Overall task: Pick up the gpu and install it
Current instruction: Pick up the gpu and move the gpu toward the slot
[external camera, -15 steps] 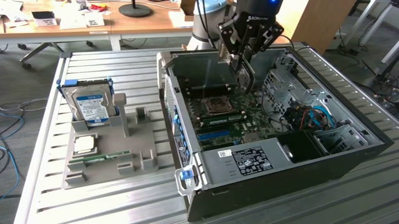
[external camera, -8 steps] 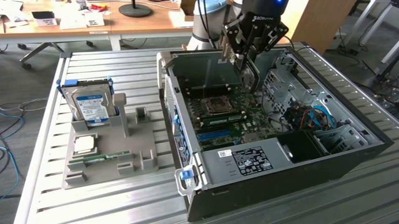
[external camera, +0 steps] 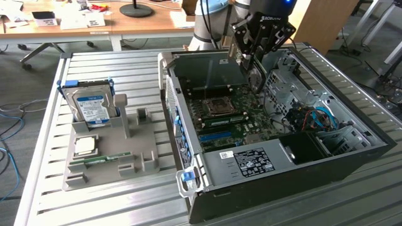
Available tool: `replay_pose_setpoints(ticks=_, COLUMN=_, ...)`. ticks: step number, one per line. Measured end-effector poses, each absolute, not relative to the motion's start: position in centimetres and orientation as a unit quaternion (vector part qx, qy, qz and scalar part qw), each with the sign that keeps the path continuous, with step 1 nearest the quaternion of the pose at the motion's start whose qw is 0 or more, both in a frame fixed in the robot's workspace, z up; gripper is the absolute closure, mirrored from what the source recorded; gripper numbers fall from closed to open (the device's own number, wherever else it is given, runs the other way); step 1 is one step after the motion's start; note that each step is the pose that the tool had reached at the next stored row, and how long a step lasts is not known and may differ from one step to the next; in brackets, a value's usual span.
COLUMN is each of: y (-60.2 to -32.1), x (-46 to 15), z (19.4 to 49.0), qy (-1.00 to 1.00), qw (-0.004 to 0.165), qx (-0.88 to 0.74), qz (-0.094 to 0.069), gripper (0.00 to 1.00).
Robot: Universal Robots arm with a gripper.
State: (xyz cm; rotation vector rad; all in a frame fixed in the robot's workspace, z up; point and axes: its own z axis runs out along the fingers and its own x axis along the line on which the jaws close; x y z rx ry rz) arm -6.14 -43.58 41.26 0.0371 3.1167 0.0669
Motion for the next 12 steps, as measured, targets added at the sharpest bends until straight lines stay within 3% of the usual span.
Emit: replay_pose_setpoints(ticks=12, y=-43.6, x=-4.6, z=41.3, qy=1.0, qw=0.012, qx=0.012, qz=0.021, gripper=0.73)
